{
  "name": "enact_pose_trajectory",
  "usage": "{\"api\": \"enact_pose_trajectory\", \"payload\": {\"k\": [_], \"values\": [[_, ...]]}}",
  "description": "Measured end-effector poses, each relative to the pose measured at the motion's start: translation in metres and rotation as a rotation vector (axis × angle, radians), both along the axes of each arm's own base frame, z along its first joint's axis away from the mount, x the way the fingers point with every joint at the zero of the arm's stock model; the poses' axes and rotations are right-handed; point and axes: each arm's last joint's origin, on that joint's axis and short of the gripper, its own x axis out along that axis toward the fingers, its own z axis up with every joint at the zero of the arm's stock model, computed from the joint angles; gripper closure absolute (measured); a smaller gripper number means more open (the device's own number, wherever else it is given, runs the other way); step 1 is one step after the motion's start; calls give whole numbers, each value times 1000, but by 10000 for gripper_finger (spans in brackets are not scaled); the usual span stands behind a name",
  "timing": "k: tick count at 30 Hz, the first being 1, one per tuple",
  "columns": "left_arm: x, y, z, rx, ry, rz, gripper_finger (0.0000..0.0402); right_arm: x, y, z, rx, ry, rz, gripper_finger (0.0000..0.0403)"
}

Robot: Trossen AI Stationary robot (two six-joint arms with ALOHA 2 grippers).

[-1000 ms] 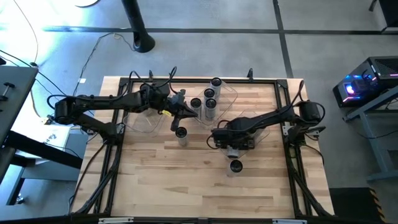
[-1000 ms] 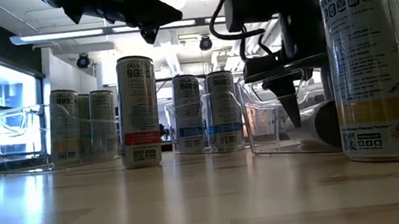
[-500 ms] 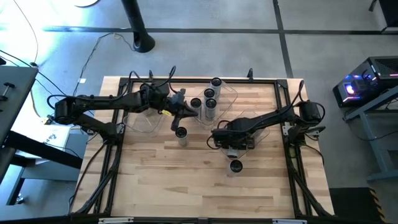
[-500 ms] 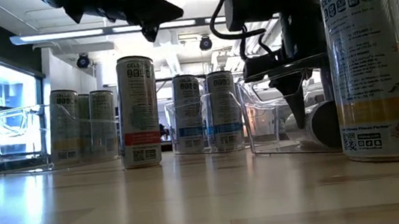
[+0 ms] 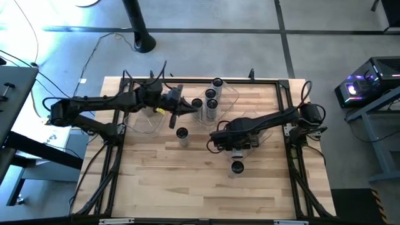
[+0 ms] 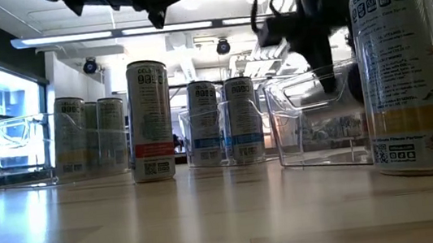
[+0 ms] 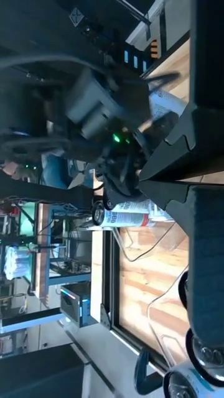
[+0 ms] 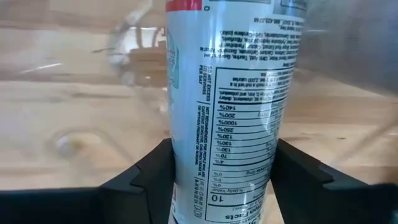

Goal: Sort soda cans
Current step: Adjust the white-pink soda can in the top right transparent bin

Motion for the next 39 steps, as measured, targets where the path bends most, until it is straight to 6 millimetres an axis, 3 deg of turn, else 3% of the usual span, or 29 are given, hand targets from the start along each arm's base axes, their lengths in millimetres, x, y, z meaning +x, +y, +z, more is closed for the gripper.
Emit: {"api": "enact_pose_trajectory", "payload": {"k": [12, 19, 25, 33, 39], "values": [[-11, 1, 13, 81, -55, 6, 401, 3, 7, 85, -66, -94, 101, 205], [-28, -4, 39, 156, -197, 8, 387, 0, 15, 127, -137, -230, 182, 205], [-35, -13, 64, 44, -267, -63, 309, 4, 11, 153, -324, -377, 238, 205], [-34, -34, 76, -203, -274, -195, 168, 25, 7, 170, -492, -574, 528, 205], [-31, -40, 67, -175, -206, -107, 138, 27, 15, 171, -459, -589, 796, 205]]}}
